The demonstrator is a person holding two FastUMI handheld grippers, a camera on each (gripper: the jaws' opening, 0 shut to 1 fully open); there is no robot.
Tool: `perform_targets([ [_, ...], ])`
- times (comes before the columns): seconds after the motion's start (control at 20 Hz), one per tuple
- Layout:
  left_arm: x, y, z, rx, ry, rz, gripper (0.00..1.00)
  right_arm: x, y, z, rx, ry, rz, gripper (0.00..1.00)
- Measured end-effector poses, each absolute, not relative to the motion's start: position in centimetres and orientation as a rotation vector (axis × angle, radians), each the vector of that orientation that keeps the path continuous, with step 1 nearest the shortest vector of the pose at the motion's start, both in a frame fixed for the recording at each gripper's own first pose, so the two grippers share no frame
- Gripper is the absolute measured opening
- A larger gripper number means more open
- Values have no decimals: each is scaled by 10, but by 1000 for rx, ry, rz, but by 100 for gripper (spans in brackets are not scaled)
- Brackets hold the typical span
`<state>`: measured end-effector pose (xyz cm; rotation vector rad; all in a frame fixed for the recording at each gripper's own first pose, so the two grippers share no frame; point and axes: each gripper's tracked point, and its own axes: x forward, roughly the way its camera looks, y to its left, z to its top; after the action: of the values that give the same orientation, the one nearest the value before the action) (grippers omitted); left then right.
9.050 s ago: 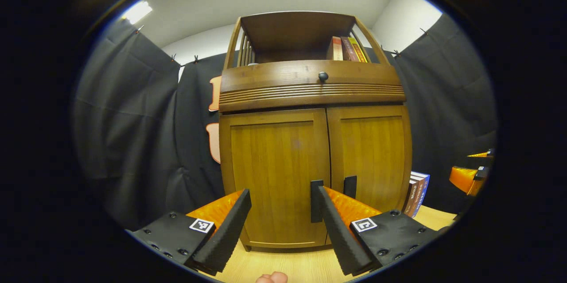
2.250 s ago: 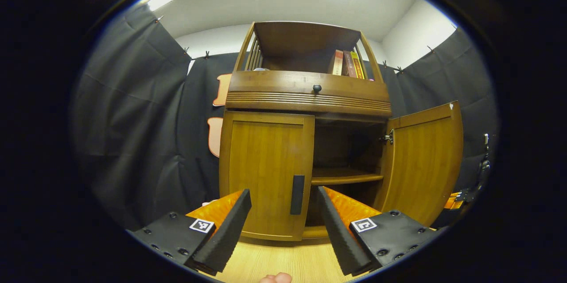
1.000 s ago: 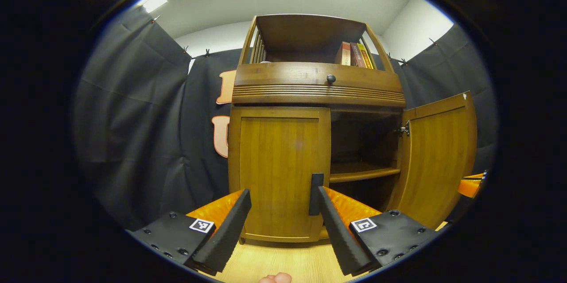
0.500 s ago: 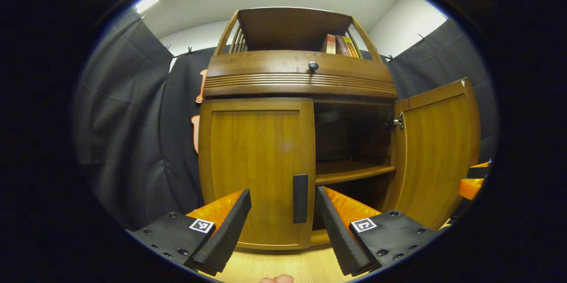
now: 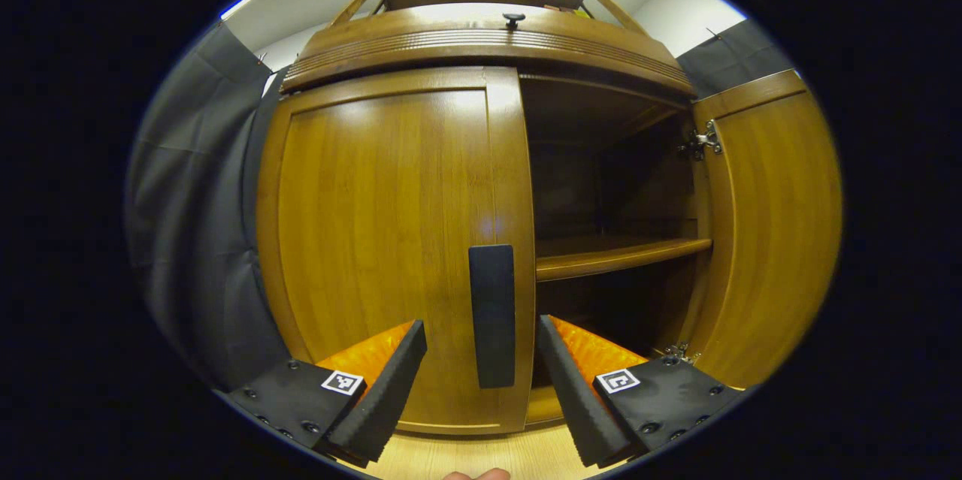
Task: Open the right door of the double-door shoe cabinet with the right hand, and open the left door with the left hand.
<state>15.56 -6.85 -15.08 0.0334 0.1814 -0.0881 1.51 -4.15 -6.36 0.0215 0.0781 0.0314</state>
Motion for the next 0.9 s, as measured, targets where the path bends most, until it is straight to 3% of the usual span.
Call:
perform_targets([
  [0.15, 172, -65, -156, 34, 177, -77, 96, 15, -39, -64, 22, 80, 28, 100],
  [0.3, 179, -61, -159, 34, 174, -71, 95, 16, -39, -60, 25, 81, 25, 100],
  [0.45, 186, -65, -159, 28, 180, -90, 86, 16, -42, -55, 29, 71, 14, 100],
  [0.55, 188, -68, -159, 18, 179, -103, 85, 12, -44, -52, 40, 67, 8, 100],
  [0.65, 188, -71, -160, -2, 176, -123, 72, 6, -45, -52, 43, 59, 1, 100],
  [0.7, 187, -76, -162, -17, 181, -139, 66, 4, -47, -53, 40, 64, -6, 80],
  [0.75, 183, -85, -162, -22, 191, -160, 59, 1, -46, -55, 36, 69, -7, 100],
  [0.8, 188, -86, -163, -3, 188, -142, 53, -3, -45, -54, 26, 61, 1, 92],
  [0.9, 185, -83, -162, -8, 175, -121, 40, -8, -43, -57, 7, 85, 4, 92],
])
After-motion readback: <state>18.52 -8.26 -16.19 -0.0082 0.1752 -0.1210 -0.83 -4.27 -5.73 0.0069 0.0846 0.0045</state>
